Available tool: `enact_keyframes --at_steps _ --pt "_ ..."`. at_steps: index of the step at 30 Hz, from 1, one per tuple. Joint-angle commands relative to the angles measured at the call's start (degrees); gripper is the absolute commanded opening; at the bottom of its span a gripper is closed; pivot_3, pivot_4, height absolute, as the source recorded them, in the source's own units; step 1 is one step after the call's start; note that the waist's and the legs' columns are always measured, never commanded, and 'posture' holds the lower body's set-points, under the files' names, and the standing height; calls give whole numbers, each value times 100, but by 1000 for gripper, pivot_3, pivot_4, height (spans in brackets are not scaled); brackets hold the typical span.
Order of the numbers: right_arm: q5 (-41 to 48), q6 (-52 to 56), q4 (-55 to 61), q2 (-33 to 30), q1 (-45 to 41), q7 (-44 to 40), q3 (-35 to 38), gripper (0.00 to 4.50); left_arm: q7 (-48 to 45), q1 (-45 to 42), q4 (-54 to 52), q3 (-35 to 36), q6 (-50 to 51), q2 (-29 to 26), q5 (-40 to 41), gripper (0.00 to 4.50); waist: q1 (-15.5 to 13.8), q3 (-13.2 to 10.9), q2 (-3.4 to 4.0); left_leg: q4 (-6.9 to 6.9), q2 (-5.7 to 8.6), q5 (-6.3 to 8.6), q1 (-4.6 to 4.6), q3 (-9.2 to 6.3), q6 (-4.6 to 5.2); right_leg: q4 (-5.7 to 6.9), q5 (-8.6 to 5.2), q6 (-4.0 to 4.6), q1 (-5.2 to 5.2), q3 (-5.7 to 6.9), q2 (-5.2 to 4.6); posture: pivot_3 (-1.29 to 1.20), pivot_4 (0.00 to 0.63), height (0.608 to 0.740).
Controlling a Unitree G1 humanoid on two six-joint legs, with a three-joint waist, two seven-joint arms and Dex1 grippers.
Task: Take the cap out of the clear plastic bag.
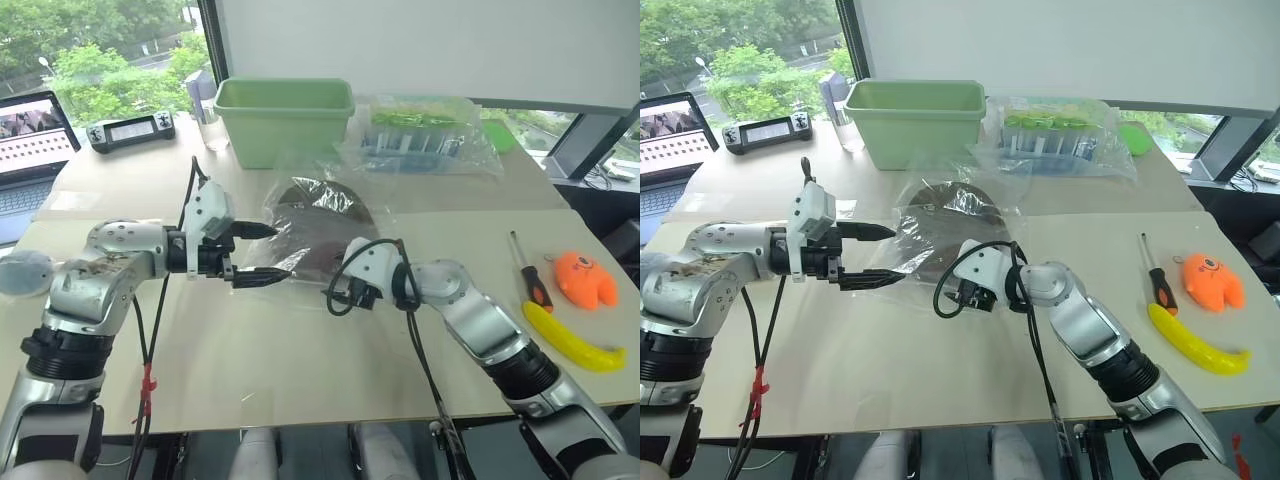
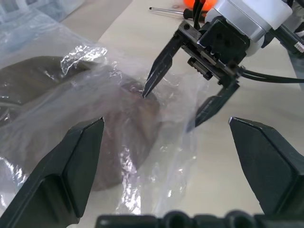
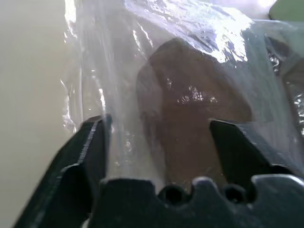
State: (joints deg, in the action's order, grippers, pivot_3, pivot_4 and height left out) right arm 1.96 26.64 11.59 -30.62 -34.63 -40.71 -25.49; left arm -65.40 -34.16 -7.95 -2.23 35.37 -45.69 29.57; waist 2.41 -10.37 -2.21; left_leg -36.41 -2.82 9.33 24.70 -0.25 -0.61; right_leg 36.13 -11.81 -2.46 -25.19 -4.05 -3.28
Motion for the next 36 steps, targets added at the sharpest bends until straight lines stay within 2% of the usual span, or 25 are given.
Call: enact_keyframes --at_steps 1,6,7,13,17,21,24,27,30,34,36 --pt "549 154 510 317 -75 12 712 2123 -176 -115 31 91 -51 -38 78 4500 6 0 0 -1 0 0 0 0 0 1 1 -2 0 -1 0 0 150 740" --pt "783 263 617 611 -154 -30 923 302 -324 -10 -96 178 152 -77 271 4500 7 0 0 2 -3 0 -3 -2 0 5 6 -10 0 0 5 0 150 740" --pt "792 266 599 653 -161 -32 933 49 -343 22 -153 203 233 -98 338 4500 6 0 0 2 -3 0 -3 -3 0 5 6 -10 1 0 5 0 150 740" --pt "514 -71 160 887 -364 203 989 17 -388 324 -648 545 1054 -299 1078 4500 24 0 0 2 -4 0 -3 -3 0 5 6 -9 0 0 5 0 150 740" --pt "337 -301 -205 983 -553 311 986 17 -657 857 -1250 682 1421 -574 1621 4500 31 0 0 2 -5 0 -6 -3 0 8 6 -8 0 0 5 0 150 740" --pt "263 -442 -462 1059 -680 318 997 17 -757 1337 -1510 508 1148 -825 1365 4500 27 0 1 6 -6 0 -7 -2 0 5 -2 6 0 0 4 0 150 740" --pt "231 -493 -547 1099 -721 298 994 17 -472 1468 -1425 100 454 -730 552 4500 -2 0 1 7 -6 0 -8 -3 0 7 -12 22 0 1 4 0 150 740" --pt "232 -469 -543 1134 -739 280 1004 17 459 1136 -1043 -344 -109 -19 -279 4500 -37 0 1 5 -1 -2 -10 -1 -3 1 -13 31 6 0 -1 0 150 740" --pt "190 -465 -550 1148 -744 297 1026 17 759 976 -693 -937 -1162 274 -1377 4500 -35 2 -3 -10 -1 -3 -6 -1 -4 2 -7 25 11 0 1 0 150 740" --pt "145 -416 -512 1110 -736 316 1096 17 1250 767 -150 -1149 -2148 967 -1921 4500 -29 2 -3 -7 -2 -3 -5 1 -4 5 6 5 5 0 1 0 150 740" --pt "138 -377 -473 1083 -729 317 1121 17 1435 704 69 -1290 -2816 1145 -2377 4500 -25 2 -3 -6 -3 -3 -4 0 -4 4 14 -7 5 0 3 0 150 740"
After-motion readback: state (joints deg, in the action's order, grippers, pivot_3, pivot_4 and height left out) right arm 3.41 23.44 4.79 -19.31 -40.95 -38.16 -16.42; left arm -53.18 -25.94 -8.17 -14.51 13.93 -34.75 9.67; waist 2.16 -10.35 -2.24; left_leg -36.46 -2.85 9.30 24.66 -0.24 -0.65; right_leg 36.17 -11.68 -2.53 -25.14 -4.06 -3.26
